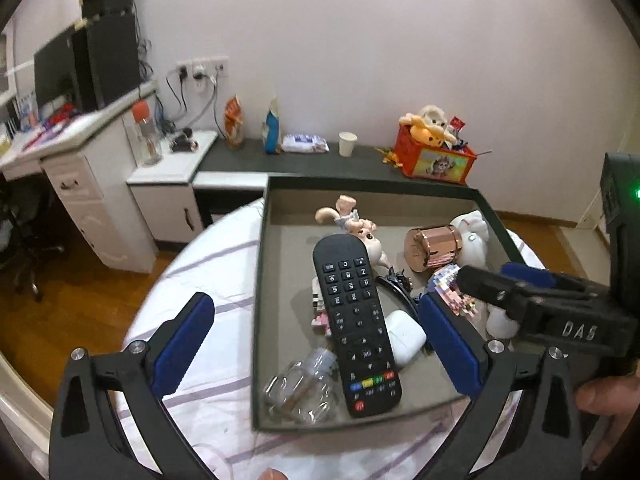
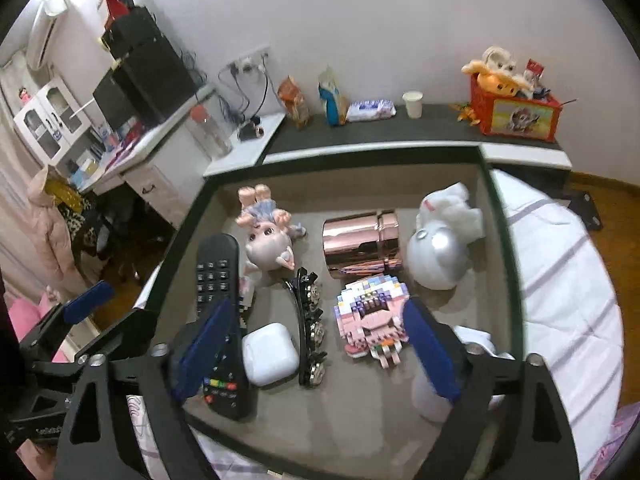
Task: Organize rigid objects
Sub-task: 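Withdraw both grippers from the box back over the table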
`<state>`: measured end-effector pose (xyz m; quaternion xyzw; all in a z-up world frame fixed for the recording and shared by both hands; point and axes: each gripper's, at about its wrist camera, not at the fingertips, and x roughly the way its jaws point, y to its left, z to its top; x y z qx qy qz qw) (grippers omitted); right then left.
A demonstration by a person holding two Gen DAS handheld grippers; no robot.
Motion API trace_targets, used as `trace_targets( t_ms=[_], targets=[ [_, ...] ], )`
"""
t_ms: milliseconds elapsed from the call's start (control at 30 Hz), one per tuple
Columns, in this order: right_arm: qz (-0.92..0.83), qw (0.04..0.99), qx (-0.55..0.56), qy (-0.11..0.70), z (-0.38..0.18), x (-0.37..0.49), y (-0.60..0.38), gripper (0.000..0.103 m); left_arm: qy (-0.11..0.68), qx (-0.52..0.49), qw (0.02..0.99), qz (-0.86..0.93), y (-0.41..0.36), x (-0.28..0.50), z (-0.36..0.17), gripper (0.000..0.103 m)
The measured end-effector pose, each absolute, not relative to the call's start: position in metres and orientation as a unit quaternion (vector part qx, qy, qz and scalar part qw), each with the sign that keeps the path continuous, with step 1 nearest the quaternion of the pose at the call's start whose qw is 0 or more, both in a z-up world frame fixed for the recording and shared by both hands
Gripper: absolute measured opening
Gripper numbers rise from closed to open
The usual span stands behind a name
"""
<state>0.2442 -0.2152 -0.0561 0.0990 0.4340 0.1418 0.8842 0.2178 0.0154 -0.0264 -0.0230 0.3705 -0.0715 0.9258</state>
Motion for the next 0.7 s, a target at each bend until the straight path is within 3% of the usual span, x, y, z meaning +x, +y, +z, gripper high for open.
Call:
trace_targets(
  t_ms=[33,267,700],
  targets=[
    [0.139,0.887,0.109,0.427,-0.05,0.237,-0.218,0.103,0.363,-0.02,0.929,-0.07,0.016,0.21,-0.021,0.103],
    [0.127,0.909,0.13,0.375,-0.006,0.179,-0.232,0.103,0.336,-0.019,0.94,-0.064,0.019,0.16,0.01,0.103],
    [0.061,0.945,0.057,0.316,0.038,0.048,-0.229,0.103,0.298,-0.009,0.951,-0.085,0.004,0.047,0.052,0.103]
  ],
)
